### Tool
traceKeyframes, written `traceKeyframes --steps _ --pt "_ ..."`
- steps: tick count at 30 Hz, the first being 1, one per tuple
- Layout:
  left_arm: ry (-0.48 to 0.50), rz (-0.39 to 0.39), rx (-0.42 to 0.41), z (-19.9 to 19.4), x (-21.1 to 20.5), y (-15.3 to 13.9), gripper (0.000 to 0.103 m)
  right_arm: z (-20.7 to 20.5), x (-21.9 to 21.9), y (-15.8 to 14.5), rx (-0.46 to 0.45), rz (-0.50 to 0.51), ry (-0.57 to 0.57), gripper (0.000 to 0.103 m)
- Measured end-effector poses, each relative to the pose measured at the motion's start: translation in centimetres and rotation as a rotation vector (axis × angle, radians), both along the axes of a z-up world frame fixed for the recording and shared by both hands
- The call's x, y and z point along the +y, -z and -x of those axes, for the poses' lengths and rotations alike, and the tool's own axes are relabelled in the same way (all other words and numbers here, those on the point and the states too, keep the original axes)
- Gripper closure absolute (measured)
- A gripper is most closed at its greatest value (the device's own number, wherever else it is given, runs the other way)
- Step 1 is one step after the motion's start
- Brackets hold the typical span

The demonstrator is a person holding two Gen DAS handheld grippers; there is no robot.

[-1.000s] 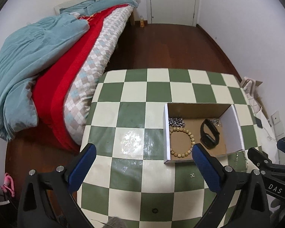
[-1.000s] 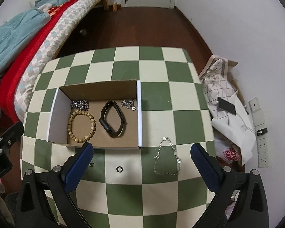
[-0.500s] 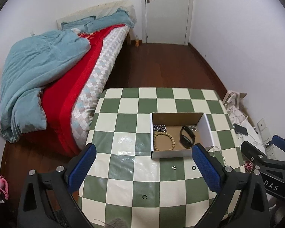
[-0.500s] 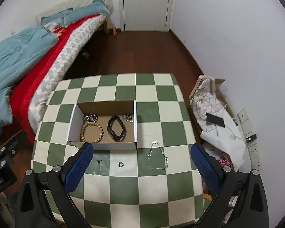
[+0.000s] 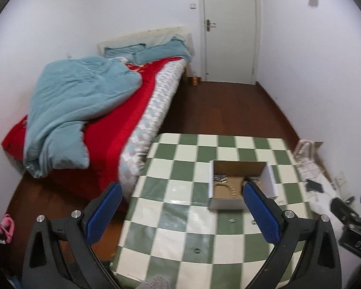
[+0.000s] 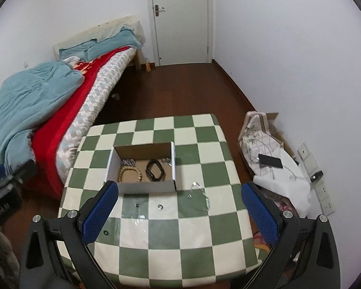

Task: Organize jewelry
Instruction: 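Lift both tools out of the box and back away, then move the right tool to the silver necklace while the left tool approaches the black ring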

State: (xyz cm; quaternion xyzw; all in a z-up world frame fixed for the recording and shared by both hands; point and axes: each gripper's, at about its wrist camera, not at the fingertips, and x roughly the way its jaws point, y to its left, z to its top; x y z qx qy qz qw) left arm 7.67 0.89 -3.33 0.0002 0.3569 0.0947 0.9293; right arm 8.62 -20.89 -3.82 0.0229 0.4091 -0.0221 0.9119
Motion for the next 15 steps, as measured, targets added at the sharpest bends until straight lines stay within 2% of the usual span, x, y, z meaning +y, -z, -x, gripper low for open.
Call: traceKeyframes --steps 2,4,5,10,15 --pt "-0.026 -0.042 0.026 -0.1 0.4 1.7 0.0 0.2 -0.7 1.4 0.027 -0.011 0.009 0.003" --pt "-0.064 -0.09 0.063 -0.1 1.0 3.8 0.0 0.0 -1.5 3.4 0.068 -0.035 0.008 0.028" --pt "-0.086 -0.114 0.09 -0.2 1.3 5.1 0.0 -0.2 -1.9 4.5 0.095 -0.043 0.013 0.044" --pt "-0.141 -0.141 0.277 -1.1 3.1 12.4 0.0 -1.5 -4.3 10.5 0.205 -0.059 0.037 0.045" --pt "-0.091 -0.134 0.422 -1.4 2.0 18.1 0.001 -3.4 -6.7 15.0 0.276 -0.077 0.066 0.045"
